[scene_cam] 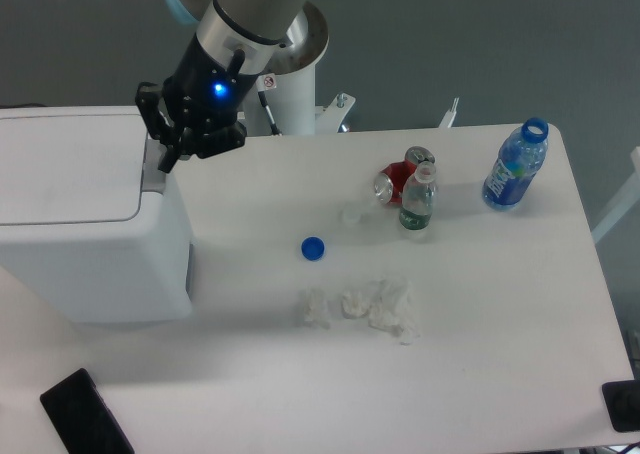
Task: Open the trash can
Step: 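Press the gripper down on the bin lid's push button to pop it open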
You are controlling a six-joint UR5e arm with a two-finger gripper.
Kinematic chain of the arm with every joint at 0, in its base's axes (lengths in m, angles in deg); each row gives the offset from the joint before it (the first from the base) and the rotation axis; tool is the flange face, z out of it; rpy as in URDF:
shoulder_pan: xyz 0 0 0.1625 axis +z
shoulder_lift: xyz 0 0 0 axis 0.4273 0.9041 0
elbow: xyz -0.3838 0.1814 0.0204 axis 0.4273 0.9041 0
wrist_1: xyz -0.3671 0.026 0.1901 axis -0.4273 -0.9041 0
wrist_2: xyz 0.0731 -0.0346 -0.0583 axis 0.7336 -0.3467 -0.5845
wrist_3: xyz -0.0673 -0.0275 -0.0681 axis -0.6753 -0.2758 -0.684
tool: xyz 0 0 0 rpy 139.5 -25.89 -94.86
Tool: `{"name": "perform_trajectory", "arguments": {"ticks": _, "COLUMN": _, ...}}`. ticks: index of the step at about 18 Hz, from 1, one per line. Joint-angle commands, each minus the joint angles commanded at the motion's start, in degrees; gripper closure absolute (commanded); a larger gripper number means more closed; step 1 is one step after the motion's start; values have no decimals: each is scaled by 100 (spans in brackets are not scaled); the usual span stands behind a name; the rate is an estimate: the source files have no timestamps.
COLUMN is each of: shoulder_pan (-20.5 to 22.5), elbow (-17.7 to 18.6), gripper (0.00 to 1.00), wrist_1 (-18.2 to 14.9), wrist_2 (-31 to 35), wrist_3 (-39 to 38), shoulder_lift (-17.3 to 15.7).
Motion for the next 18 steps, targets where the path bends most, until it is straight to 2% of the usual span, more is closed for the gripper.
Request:
{"name": "perform_trajectory", "arguments": {"ticks": 16, "shoulder_pan": 0, "elbow": 62, "gripper": 87, "wrist_1": 9, "wrist_2": 0, "wrist_3": 0, "shoulder_lift": 0}}
{"name": "perform_trajectory", "arguments": {"ticks": 17, "shoulder_pan": 17, "elbow": 62, "gripper": 85, "wrist_1": 9, "wrist_2": 0, "wrist_3": 0, "shoulder_lift": -9}}
{"name": "perform_trajectory", "arguments": {"ticks": 18, "shoulder_pan": 26, "elbow": 44, "gripper": 78, "wrist_1": 9, "wrist_2": 0, "wrist_3": 0, "shoulder_lift": -17}}
